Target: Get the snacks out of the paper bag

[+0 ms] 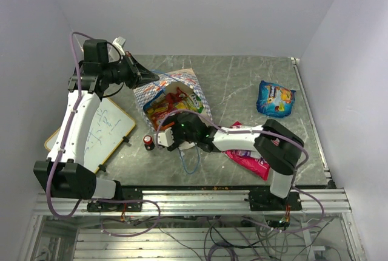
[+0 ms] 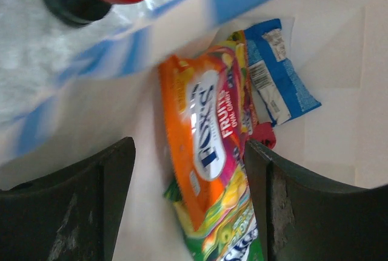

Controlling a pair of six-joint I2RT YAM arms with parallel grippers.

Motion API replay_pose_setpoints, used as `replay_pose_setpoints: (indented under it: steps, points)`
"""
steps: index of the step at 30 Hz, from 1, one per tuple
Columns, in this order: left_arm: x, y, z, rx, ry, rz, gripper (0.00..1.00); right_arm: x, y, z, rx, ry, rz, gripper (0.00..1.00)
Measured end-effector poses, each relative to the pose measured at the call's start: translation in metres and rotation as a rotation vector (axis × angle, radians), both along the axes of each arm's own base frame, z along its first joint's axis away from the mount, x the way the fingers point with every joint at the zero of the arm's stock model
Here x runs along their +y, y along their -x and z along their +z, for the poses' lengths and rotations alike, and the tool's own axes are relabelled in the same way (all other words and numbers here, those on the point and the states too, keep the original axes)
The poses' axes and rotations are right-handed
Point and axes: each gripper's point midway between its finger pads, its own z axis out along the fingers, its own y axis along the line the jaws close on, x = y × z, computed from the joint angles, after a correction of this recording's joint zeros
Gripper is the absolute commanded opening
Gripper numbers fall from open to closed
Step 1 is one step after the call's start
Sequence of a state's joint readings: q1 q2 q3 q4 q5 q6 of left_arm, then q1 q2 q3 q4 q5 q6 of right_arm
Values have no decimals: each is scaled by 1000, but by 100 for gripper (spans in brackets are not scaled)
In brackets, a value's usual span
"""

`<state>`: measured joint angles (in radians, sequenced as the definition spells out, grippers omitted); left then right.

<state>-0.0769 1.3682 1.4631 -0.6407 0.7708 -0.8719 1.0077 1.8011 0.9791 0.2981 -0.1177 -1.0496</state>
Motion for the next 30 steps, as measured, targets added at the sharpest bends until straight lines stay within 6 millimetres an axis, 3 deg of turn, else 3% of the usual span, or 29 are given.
replay_pose_setpoints:
  steps: [5, 14, 23, 26, 30]
  points:
    - [-1, 1, 1, 3, 8, -9, 7, 16, -24, -2, -47, -33, -44, 66]
    - [-2, 3, 1, 4, 13, -19, 7, 20, -61, -17, -32, -78, -136, 55]
    - [-3, -1, 6, -4, 3, -35, 7, 37, -81, -23, -26, -122, -161, 51]
    - [-3, 0, 6, -2, -3, -43, 7, 38, -87, -24, -13, -135, -171, 45]
    - [-4, 0, 4, 6, -4, -48, 7, 37, -95, -18, 13, -172, -190, 29]
